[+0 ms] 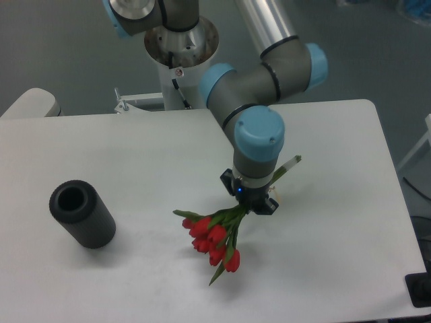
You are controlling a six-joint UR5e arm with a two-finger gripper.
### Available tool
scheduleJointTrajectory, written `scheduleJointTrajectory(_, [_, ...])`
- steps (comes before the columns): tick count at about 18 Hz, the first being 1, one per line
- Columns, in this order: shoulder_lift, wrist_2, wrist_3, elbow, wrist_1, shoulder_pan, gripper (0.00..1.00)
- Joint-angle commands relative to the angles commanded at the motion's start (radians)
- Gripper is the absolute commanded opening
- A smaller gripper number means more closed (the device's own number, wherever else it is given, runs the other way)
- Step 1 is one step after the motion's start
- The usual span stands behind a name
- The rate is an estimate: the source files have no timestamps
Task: Pick up the flowers from the table
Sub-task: 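Lift the grasped tulip bouquet up off the table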
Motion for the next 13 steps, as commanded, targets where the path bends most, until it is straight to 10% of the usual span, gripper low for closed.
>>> scheduleJointTrajectory(13, [0.002,0.005,0.040,0.002,-0.002,-0.003,0.00])
